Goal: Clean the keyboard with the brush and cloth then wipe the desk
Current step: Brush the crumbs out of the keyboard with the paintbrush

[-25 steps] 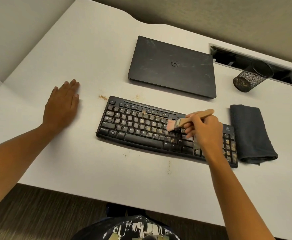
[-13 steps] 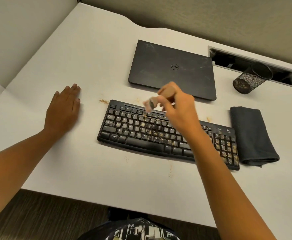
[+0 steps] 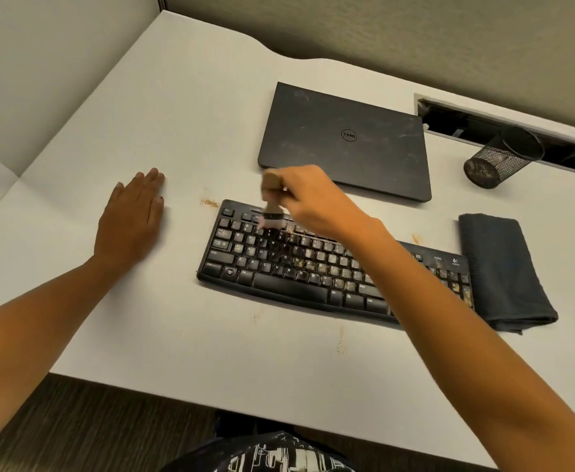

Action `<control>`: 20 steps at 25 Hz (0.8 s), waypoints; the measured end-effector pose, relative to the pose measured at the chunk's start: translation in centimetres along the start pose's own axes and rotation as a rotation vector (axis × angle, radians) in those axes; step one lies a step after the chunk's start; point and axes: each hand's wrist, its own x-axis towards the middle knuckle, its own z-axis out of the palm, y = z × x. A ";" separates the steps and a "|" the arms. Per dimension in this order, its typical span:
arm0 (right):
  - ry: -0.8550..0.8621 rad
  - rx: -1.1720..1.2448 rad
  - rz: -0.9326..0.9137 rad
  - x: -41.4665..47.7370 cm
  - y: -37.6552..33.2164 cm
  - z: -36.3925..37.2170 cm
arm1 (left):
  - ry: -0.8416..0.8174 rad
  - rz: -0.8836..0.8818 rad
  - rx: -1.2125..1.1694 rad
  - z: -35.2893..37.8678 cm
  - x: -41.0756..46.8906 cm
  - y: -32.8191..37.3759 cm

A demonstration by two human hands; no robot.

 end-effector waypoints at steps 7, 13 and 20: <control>0.079 -0.097 0.213 -6.6 5.3 -4.0 | 0.005 0.005 0.009 0.1 0.1 0.1; 0.246 0.134 0.196 -3.6 1.7 -0.5 | 0.001 -0.008 0.010 0.0 0.0 0.1; 0.485 0.062 0.290 -3.5 1.9 -0.2 | -0.009 -0.020 0.029 0.4 0.1 -0.2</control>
